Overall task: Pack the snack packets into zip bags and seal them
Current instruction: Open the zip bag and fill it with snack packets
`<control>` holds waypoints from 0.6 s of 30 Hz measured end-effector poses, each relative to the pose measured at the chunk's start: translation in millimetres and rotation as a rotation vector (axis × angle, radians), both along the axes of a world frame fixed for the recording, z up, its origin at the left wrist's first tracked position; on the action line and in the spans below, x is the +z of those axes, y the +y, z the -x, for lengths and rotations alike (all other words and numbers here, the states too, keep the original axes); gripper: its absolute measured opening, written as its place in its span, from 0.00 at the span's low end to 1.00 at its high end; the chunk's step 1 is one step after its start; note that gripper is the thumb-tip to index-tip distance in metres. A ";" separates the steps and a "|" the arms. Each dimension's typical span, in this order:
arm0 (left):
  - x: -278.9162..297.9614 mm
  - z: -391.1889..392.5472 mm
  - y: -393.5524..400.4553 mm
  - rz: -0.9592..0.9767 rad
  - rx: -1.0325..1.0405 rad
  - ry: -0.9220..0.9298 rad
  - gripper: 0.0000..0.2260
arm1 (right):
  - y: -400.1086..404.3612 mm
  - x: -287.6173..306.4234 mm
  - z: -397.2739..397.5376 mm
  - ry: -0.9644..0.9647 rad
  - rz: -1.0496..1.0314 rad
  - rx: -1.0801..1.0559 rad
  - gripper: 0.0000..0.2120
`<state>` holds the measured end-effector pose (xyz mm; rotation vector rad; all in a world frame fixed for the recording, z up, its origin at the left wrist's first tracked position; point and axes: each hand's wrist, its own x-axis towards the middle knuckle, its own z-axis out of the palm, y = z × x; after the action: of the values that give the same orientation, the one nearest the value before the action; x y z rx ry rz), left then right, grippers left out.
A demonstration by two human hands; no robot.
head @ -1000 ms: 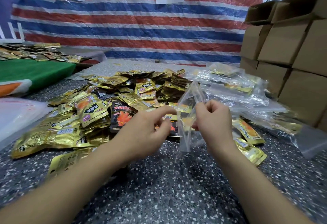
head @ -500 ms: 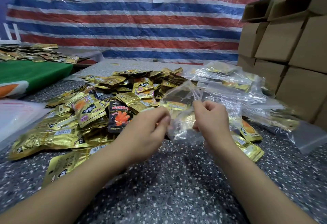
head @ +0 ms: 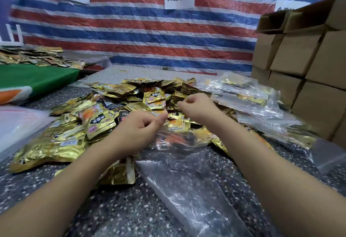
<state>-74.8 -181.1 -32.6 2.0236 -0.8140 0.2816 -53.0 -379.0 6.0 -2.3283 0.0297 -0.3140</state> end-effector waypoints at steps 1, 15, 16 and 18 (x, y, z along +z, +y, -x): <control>-0.4 -1.7 0.8 -0.012 -0.011 -0.020 0.27 | 7.3 -1.1 -9.8 0.043 0.060 0.036 0.18; -6.8 -15.0 8.8 -0.177 -0.016 -0.112 0.27 | 59.5 14.3 -49.3 0.474 0.310 0.261 0.14; -8.0 -16.0 8.5 -0.185 -0.024 -0.110 0.26 | 55.4 13.9 -47.6 0.509 0.238 0.278 0.11; -10.2 -16.7 7.7 -0.172 -0.045 -0.104 0.27 | 45.4 9.1 -44.2 0.524 0.097 0.242 0.10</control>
<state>-58.0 -173.4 -42.8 2.1618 -0.9761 0.3026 -8.8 -333.6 15.1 -2.4161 -0.0110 0.4256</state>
